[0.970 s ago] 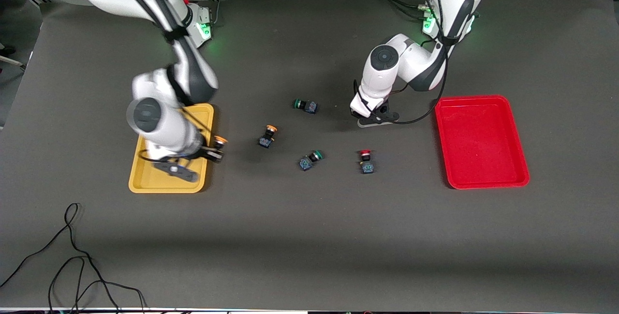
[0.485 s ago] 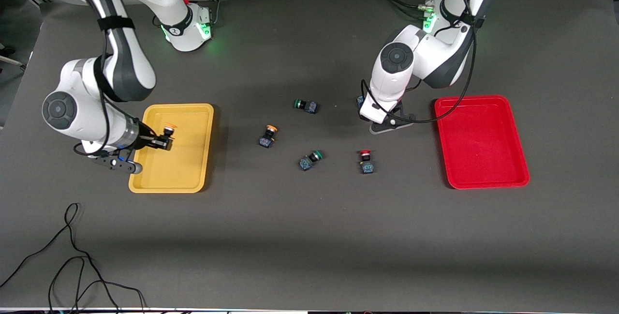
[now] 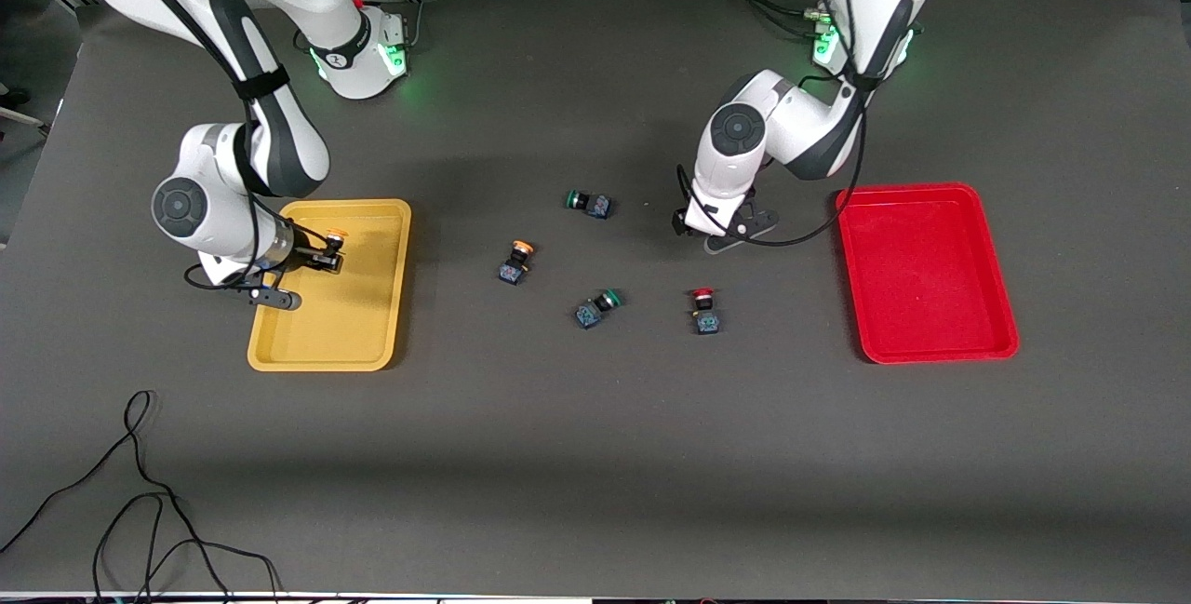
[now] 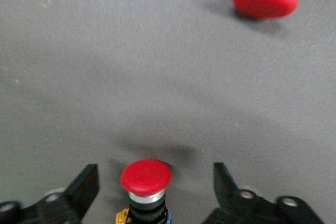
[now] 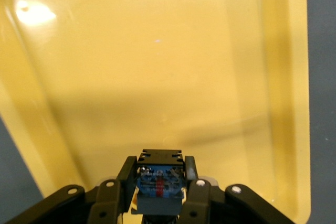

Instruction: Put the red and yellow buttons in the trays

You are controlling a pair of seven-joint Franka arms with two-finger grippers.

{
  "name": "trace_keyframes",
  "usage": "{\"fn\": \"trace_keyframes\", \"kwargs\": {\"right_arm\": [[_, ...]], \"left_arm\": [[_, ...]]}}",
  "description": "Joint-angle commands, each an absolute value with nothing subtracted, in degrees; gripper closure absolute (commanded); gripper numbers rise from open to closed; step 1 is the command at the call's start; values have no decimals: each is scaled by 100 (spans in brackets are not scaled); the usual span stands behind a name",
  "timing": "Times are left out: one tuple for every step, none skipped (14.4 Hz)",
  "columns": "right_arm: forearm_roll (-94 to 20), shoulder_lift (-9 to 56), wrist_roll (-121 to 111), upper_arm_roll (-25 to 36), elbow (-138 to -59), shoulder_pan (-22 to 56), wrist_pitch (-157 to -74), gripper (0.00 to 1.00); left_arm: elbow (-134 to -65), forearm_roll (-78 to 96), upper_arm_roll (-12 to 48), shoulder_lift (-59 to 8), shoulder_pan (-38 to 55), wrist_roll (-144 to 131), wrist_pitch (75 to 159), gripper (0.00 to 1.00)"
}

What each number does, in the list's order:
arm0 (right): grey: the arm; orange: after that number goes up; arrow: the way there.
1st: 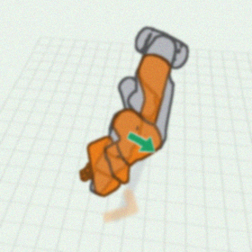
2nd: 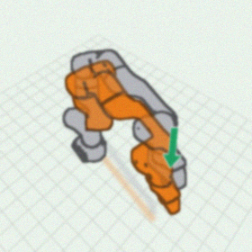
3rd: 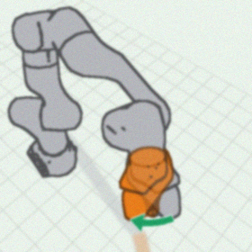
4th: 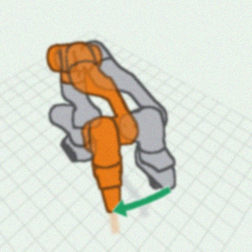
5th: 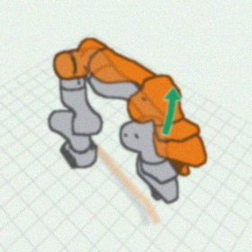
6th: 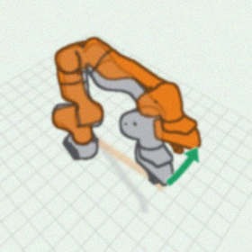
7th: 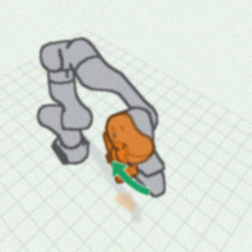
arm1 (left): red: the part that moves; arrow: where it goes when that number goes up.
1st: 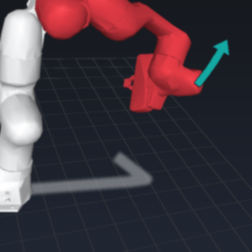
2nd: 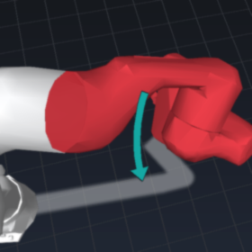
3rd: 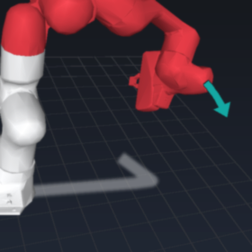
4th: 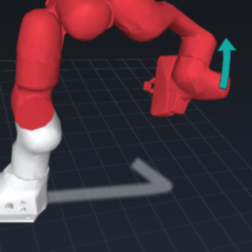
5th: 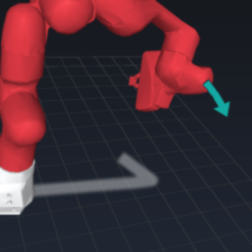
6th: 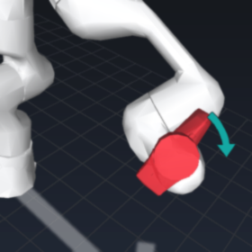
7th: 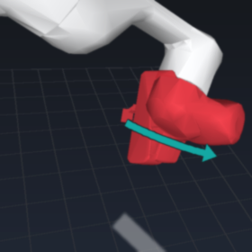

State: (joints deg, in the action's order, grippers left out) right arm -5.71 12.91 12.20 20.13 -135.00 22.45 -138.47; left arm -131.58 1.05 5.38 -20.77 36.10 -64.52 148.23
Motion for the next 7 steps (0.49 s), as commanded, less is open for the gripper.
{"fn": "trace_keyframes", "kwargs": {"right_arm": [[-650, 1292, 1063, 2074, -13491, 2285, -13948, 1], [-650, 1240, 1133, 2083, -13491, 2276, -13922, 0], [-659, 1170, 1160, 2083, -13465, 2285, -13878, 0], [-659, 1030, 1169, 2083, -13421, 2285, -13774, 0], [-659, 941, 1239, 2092, -13256, 2285, -13598, 0], [-659, 906, 1378, 2083, -12993, 2294, -13310, 0], [-659, 914, 1589, 2057, -12616, 2320, -12915, 0]], "left_arm": [[-13201, 176, 492, -2048, 3770, -6679, 14862, 1], [-13192, 176, 492, -2048, 3771, -6688, 14845, 13], [-13192, 167, 492, -2048, 3771, -6688, 14827, 38], [-13192, 167, 492, -2048, 3771, -6619, 14784, 63], [-13192, 141, 492, -2039, 3771, -6583, 14766, 82], [-13184, 115, 492, -2039, 3771, -6548, 14766, 86], [-13175, 114, 492, -2022, 3762, -6435, 14757, 88]]}}
